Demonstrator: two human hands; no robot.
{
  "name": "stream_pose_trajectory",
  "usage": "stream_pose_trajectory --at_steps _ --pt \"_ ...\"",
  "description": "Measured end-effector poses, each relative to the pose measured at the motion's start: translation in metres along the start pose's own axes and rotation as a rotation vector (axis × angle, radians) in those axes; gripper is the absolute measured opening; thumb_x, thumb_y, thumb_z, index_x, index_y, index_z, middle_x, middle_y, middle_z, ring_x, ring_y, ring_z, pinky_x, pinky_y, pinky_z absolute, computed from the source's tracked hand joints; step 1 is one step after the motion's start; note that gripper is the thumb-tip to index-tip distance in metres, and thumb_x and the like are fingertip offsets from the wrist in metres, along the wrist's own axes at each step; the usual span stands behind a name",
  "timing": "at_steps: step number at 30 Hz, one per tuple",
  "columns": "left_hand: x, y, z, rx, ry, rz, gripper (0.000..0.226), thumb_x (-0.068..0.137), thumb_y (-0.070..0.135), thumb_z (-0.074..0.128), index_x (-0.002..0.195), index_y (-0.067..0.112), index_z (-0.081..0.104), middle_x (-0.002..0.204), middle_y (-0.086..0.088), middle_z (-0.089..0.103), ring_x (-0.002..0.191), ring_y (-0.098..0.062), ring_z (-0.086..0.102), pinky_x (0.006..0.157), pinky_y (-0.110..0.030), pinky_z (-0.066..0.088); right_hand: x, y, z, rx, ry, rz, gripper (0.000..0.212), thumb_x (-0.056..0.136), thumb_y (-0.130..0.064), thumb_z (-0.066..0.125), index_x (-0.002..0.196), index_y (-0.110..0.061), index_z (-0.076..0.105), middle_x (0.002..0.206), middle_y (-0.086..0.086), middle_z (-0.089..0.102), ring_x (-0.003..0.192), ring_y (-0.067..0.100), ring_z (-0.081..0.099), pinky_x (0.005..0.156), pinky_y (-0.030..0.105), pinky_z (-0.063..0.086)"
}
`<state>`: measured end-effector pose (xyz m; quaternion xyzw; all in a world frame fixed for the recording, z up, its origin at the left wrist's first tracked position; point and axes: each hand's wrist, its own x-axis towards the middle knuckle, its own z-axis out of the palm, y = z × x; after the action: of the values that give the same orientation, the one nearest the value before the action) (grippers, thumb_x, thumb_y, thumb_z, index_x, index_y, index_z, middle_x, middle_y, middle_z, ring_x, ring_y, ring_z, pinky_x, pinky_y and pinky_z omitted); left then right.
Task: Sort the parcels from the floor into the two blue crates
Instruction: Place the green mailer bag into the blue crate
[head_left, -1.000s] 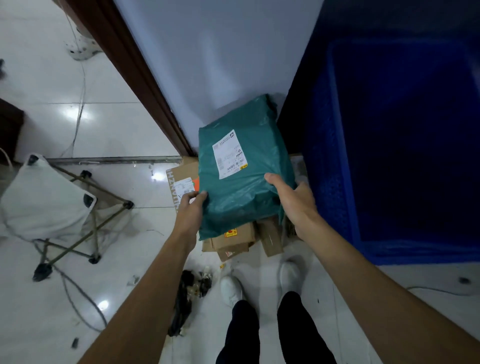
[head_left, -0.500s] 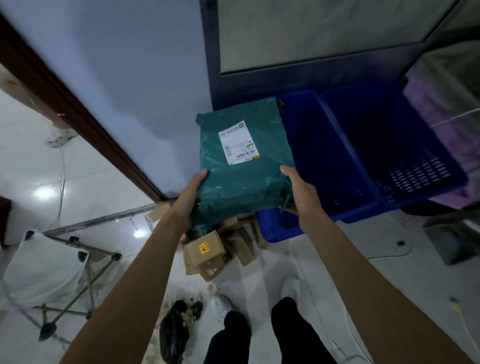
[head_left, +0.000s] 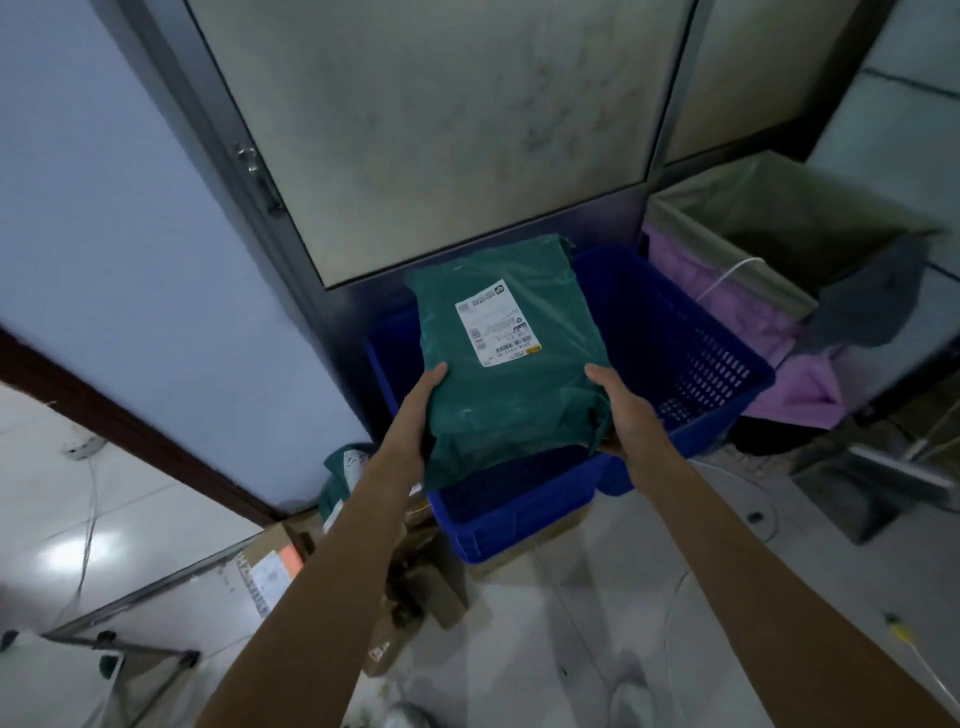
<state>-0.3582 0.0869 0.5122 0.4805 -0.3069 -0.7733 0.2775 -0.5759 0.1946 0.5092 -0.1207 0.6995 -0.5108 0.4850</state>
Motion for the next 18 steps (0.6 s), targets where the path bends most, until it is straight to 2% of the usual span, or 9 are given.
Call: stream_pose_trajectory --at_steps 2,6,7,9,12,15,18 --pt "0.000 -0.006 0.041 0.006 -0.017 0.017 0.049 0.088 0.050 0.068 0.127 0.022 0.064 0.111 -0.010 0.076 0.097 -0.027 0.074 0.080 -0.039 0.058 0.005 -0.010 -0.041 0.031 -0.010 -0.014 0.047 0.081 -0.058 0.071 0.106 -0.018 0.071 0.103 0.005 0.076 0.095 0.023 0.072 0.083 0.040 0.062" --pt "0.003 -0.013 0.119 0.057 -0.067 0.046 0.038 0.092 0.050 0.062 0.119 0.023 0.065 0.102 -0.007 0.078 0.087 -0.023 0.076 0.065 -0.032 0.060 0.019 -0.032 -0.108 0.086 -0.041 -0.051 0.038 0.085 -0.054 0.070 0.101 -0.020 0.071 0.100 0.003 0.077 0.095 0.023 0.073 0.084 0.041 0.061" --pt "0.005 -0.014 0.134 0.076 -0.072 0.050 0.038 0.092 0.050 0.063 0.119 0.023 0.065 0.103 -0.007 0.078 0.089 -0.024 0.076 0.066 -0.033 0.061 0.023 -0.038 -0.122 0.094 -0.044 -0.061 0.036 0.086 -0.054 0.070 0.099 -0.021 0.072 0.099 0.003 0.077 0.095 0.023 0.073 0.087 0.042 0.061" --pt "0.013 -0.016 0.156 0.095 -0.073 0.049 0.044 0.089 0.051 0.066 0.123 0.023 0.065 0.108 -0.008 0.076 0.096 -0.026 0.075 0.078 -0.038 0.060 0.032 -0.048 -0.144 0.107 -0.043 -0.074 0.035 0.086 -0.054 0.070 0.097 -0.022 0.072 0.096 0.001 0.078 0.095 0.022 0.073 0.089 0.043 0.060" --pt "0.031 -0.016 0.177 0.097 -0.055 0.068 0.049 0.087 0.049 0.068 0.128 0.023 0.064 0.114 -0.009 0.075 0.105 -0.029 0.072 0.094 -0.045 0.055 0.048 -0.061 -0.162 0.106 -0.082 -0.095 0.041 0.084 -0.059 0.068 0.105 -0.023 0.072 0.100 0.000 0.078 0.099 0.022 0.073 0.093 0.045 0.059" --pt "0.053 -0.012 0.190 0.062 -0.053 0.092 0.047 0.088 0.046 0.066 0.128 0.022 0.063 0.116 -0.010 0.074 0.107 -0.030 0.071 0.094 -0.045 0.055 0.067 -0.072 -0.164 0.133 -0.095 -0.100 0.042 0.086 -0.063 0.065 0.106 -0.026 0.071 0.104 -0.001 0.077 0.099 0.020 0.073 0.090 0.043 0.059" --pt "0.088 -0.009 0.192 0.003 -0.011 0.109 0.057 0.081 0.046 0.072 0.131 0.020 0.062 0.119 -0.011 0.073 0.109 -0.032 0.070 0.098 -0.049 0.053 0.091 -0.079 -0.154 0.224 -0.099 -0.100 0.044 0.086 -0.065 0.064 0.111 -0.029 0.071 0.105 -0.004 0.078 0.101 0.018 0.073 0.089 0.042 0.059"
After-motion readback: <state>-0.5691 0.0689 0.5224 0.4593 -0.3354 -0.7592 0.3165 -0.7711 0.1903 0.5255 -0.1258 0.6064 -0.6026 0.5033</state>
